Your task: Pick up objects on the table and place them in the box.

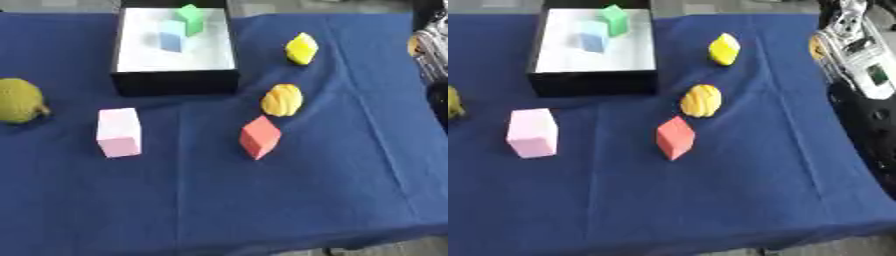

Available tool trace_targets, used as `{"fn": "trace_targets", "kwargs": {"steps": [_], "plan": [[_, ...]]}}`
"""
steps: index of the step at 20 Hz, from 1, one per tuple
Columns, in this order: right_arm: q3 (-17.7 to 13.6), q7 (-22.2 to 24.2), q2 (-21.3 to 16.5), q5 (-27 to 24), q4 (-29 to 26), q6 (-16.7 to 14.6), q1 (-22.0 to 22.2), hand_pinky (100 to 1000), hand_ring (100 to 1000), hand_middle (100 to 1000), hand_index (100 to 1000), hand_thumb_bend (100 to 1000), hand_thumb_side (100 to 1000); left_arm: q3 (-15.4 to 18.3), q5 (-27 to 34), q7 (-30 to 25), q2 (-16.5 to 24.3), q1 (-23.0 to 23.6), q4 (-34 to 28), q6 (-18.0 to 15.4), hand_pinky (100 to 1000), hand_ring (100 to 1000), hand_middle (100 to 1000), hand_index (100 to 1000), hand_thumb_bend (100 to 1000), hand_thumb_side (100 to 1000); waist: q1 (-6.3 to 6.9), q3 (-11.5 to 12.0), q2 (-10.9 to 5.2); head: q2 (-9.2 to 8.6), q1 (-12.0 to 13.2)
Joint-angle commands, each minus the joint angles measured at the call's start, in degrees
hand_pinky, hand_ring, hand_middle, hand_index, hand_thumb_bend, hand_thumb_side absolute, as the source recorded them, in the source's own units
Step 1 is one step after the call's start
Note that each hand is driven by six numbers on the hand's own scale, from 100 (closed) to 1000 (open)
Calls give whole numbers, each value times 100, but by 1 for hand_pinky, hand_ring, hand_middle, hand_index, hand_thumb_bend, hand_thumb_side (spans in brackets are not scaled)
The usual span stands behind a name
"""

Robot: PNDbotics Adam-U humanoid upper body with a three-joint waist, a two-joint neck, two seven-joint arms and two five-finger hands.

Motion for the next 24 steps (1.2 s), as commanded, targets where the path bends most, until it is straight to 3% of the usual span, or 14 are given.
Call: {"fn": "trace_targets", "kwargs": {"steps": [1, 2, 3, 6, 10, 14, 20, 24], "plan": [[-57, -7, -114, 36, -165, -32, -58, 942, 791, 793, 886, 385, 527, -23, -332, -67, 413, -11, -301, 200, 837, 896, 839, 916, 155, 702, 36, 6, -17, 32, 11], [-56, -11, -121, 42, -194, -37, -57, 942, 790, 793, 886, 386, 527, -59, -524, -137, 523, 19, -444, 375, 836, 892, 835, 913, 158, 680, 42, 4, 2, 32, 14], [-50, -9, -132, 50, -227, -36, -58, 942, 790, 794, 886, 386, 527, -135, -728, -305, 670, 52, -644, 602, 834, 887, 833, 916, 193, 582, 46, -3, 21, 32, 25], [-33, 13, -175, 79, -333, -7, -53, 942, 789, 794, 886, 384, 527, -390, -1415, -1377, 1227, 123, -1587, 1358, 845, 891, 844, 920, 263, 473, 52, -19, 69, 32, 63], [7, 43, -194, 104, -379, 66, -51, 941, 787, 793, 886, 386, 528, -790, -1947, -3187, 2136, 208, -2853, 1885, 860, 896, 858, 916, 280, 485, 57, -45, 108, 32, 127], [34, 65, -193, 114, -377, 95, -48, 941, 786, 793, 886, 387, 529, -1080, -2168, -4348, 2623, 417, -3555, 2238, 866, 898, 863, 912, 285, 602, 74, -63, 119, 32, 167], [87, 105, -149, 122, -342, 109, -34, 941, 784, 789, 886, 391, 531, -1411, -2079, -4859, 2783, 654, -3837, 2288, 859, 890, 861, 912, 301, 626, 100, -95, 124, 32, 242], [108, 114, -122, 129, -299, 109, -25, 941, 782, 788, 886, 391, 532, -1543, -2205, -4880, 2762, 639, -3841, 2271, 839, 851, 847, 909, 328, 558, 116, -91, 118, 32, 238]]}}
